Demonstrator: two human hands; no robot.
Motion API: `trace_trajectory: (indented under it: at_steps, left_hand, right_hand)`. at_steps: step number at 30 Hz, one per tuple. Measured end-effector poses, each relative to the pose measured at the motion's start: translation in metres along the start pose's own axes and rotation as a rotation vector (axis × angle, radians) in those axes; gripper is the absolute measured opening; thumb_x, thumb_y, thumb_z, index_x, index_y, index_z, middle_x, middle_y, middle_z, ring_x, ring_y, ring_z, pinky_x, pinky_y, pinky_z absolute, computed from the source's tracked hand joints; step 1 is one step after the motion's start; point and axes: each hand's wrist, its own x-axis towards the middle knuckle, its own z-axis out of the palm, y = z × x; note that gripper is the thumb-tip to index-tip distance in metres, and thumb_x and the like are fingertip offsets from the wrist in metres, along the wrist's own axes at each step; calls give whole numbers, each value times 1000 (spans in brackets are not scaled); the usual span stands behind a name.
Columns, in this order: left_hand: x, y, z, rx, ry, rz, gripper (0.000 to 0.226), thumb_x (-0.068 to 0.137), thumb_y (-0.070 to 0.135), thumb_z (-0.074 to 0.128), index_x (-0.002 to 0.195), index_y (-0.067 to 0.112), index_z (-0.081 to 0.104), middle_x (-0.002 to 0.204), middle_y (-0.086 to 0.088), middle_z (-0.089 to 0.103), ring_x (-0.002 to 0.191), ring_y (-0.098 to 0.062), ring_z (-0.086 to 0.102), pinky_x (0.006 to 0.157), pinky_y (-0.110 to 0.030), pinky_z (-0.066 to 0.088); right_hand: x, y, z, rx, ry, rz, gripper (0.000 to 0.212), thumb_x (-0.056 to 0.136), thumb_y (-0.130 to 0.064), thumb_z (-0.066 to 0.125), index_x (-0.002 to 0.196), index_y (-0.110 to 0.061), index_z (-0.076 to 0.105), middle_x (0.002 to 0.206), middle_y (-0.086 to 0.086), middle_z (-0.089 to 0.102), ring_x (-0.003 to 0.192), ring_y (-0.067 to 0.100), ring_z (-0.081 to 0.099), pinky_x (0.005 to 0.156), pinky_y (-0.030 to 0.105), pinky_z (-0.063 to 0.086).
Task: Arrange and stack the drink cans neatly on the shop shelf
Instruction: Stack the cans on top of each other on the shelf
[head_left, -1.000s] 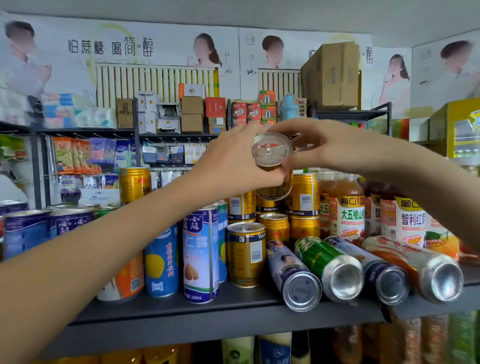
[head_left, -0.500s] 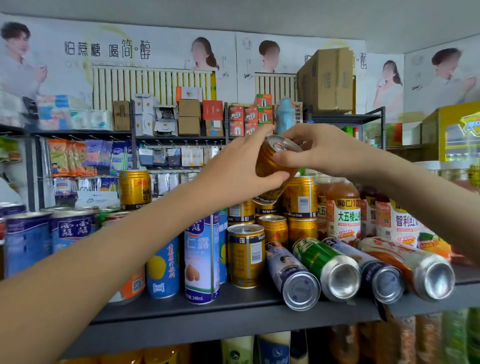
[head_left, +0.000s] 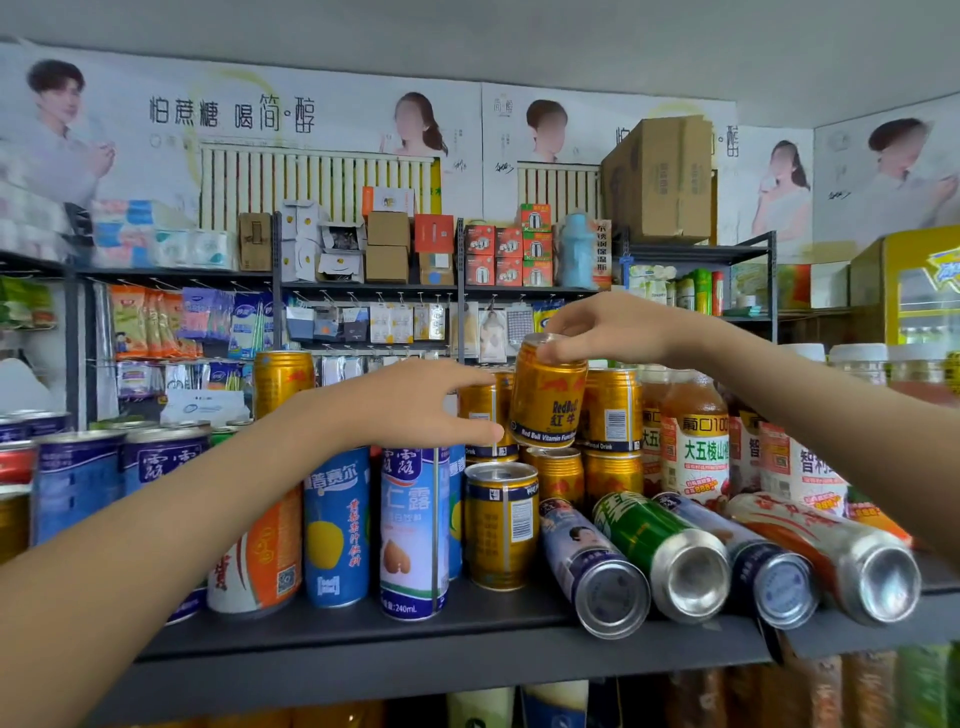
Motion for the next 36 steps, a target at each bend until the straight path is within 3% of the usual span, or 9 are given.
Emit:
trace_trajectory:
  at_steps: [7,14,22,36]
  left_hand:
    - [4,-3,3,24,-41,36,71,86,57,52,147,33,26,154,12,23,139,-8,25,104,-21,20]
    - [11,-5,4,4,-33,55,70,87,52,55,147,32,24,154,10,20,138,-7,22,99,-17,17]
    - [6,-5,6,122,-69,78,66,87,56,53,145,38,26,157,10,7,143,-11,12,113,-31,18]
    - [7,-2,13,99,-120,82,61,88,54,53,143,39,30,156,12,10,142,-9,14,110,-28,18]
  right_hand:
    - [10,9,7,-127,-110,25,56,88,-49,57,128,-11,54,131,4,56,117,20,52,101,34,42]
    - [23,18,13,-177,-106,29,56,87,-51,56,127,-11,55,129,3,57,113,18,52,93,29,41]
    - [40,24,21,-201,-116,37,49,86,-51,57,118,-14,63,120,0,62,104,15,54,83,26,38]
    - [44,28,24,-190,-170,94,47,91,-50,50,123,-19,63,129,1,59,115,20,53,101,39,41]
